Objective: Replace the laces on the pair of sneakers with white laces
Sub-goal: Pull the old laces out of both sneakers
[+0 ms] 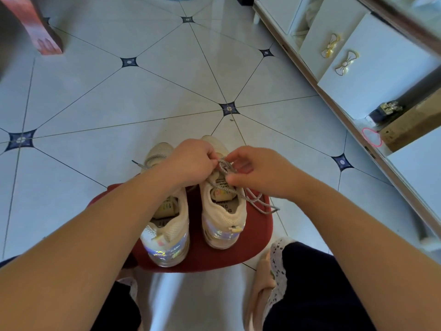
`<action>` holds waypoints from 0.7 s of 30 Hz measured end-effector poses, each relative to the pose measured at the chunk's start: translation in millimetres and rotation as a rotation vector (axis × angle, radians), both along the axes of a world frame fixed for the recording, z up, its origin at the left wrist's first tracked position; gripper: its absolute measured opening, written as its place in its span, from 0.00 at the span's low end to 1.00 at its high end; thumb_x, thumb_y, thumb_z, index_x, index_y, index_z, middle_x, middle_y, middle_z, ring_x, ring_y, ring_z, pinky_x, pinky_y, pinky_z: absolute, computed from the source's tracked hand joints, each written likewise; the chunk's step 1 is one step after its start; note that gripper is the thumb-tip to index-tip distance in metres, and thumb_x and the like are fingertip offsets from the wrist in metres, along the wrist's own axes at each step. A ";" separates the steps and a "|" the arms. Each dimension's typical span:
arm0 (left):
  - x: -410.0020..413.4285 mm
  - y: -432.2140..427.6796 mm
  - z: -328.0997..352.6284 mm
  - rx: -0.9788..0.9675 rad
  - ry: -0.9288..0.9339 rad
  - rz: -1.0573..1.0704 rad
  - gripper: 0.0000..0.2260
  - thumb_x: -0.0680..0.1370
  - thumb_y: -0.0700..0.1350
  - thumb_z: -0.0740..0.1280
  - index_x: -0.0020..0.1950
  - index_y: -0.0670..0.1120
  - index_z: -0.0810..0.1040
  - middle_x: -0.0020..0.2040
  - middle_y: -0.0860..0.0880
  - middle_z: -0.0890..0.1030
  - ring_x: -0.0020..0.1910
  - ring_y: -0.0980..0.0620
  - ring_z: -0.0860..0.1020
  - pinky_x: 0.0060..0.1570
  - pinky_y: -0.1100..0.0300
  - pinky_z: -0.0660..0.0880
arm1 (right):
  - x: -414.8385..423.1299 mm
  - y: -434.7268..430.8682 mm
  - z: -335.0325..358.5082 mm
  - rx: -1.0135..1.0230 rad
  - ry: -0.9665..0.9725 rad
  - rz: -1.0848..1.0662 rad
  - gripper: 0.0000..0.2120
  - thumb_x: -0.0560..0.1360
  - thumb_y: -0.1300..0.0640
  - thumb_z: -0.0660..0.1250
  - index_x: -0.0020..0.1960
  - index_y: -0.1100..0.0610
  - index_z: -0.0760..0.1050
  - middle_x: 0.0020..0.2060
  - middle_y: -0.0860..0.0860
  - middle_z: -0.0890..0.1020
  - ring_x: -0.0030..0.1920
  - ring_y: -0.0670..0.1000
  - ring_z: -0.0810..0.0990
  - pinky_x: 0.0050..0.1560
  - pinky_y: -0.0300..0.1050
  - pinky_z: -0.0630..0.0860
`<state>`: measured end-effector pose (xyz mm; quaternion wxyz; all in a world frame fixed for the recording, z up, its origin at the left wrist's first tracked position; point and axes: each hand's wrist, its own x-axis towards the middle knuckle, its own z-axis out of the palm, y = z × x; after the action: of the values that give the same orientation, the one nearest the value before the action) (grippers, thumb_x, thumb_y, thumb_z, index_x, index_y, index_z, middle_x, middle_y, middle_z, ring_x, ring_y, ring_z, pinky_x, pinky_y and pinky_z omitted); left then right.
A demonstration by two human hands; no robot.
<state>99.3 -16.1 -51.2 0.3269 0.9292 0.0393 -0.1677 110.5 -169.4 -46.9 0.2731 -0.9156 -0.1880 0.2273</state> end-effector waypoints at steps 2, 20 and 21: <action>-0.4 1.6 2.6 0.010 0.011 -0.021 0.05 0.75 0.44 0.66 0.46 0.44 0.80 0.44 0.48 0.79 0.45 0.51 0.75 0.40 0.61 0.68 | 0.3 4.8 -4.5 -0.008 -0.016 -0.019 0.13 0.71 0.52 0.70 0.55 0.51 0.75 0.47 0.45 0.77 0.50 0.47 0.77 0.52 0.43 0.73; -5.8 4.6 -0.8 -0.042 -0.161 0.020 0.06 0.77 0.44 0.64 0.40 0.47 0.77 0.40 0.50 0.81 0.40 0.51 0.78 0.38 0.60 0.73 | 5.2 5.0 -4.8 0.281 0.129 -0.506 0.06 0.71 0.58 0.66 0.35 0.54 0.77 0.41 0.52 0.83 0.44 0.51 0.80 0.49 0.49 0.78; -6.2 5.8 0.0 -0.134 -0.121 0.054 0.06 0.76 0.42 0.64 0.40 0.46 0.77 0.41 0.48 0.82 0.41 0.49 0.80 0.43 0.55 0.76 | 4.4 5.1 -4.6 0.378 0.227 -0.558 0.06 0.72 0.60 0.65 0.37 0.55 0.76 0.43 0.55 0.83 0.45 0.52 0.79 0.52 0.51 0.78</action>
<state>93.1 -10.4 -51.2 0.3943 0.9124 0.0330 -0.1047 114.9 -164.2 -51.5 0.5082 -0.8340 0.0621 0.2056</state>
